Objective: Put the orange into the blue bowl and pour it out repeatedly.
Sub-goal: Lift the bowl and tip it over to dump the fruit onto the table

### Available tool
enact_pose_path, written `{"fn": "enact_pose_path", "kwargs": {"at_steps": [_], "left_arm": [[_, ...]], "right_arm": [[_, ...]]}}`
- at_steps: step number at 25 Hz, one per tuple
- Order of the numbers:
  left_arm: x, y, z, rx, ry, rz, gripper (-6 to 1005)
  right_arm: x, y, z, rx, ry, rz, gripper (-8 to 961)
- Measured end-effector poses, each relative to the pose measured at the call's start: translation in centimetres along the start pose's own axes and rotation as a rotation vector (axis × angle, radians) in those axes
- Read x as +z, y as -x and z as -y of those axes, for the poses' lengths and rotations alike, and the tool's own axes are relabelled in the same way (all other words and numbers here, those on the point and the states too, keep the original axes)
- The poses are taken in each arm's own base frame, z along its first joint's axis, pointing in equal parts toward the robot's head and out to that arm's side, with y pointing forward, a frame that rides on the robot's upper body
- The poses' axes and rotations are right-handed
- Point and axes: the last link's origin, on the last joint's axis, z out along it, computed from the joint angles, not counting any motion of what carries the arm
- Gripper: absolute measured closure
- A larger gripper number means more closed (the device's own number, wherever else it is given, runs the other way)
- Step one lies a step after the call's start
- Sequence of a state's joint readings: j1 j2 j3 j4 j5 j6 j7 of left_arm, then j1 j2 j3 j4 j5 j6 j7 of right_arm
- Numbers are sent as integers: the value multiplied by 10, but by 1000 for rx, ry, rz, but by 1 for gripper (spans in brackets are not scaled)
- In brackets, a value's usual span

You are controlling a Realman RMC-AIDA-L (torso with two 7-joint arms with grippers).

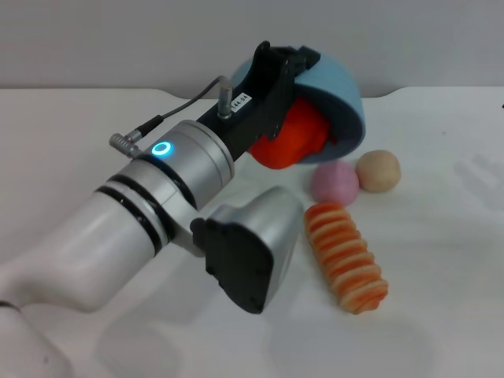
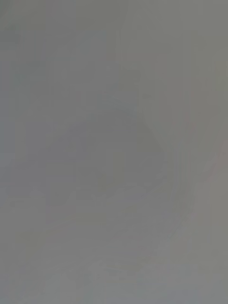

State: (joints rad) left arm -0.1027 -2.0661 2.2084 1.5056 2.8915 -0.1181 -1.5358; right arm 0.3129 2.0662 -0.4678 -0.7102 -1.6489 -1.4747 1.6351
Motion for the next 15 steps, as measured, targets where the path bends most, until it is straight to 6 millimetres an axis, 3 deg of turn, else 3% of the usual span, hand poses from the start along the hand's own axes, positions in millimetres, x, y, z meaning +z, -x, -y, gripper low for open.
{"fn": "enact_pose_path", "kwargs": {"at_steps": [11,15], "left_arm": [[-9,-2,-12,40,-106,14,999],[-6,1,-1,-106,-100,41,1000]], "right_arm": [[-1,-2,0,10,1,-1,382],[-1,-3,0,11,1,-4,382]]}}
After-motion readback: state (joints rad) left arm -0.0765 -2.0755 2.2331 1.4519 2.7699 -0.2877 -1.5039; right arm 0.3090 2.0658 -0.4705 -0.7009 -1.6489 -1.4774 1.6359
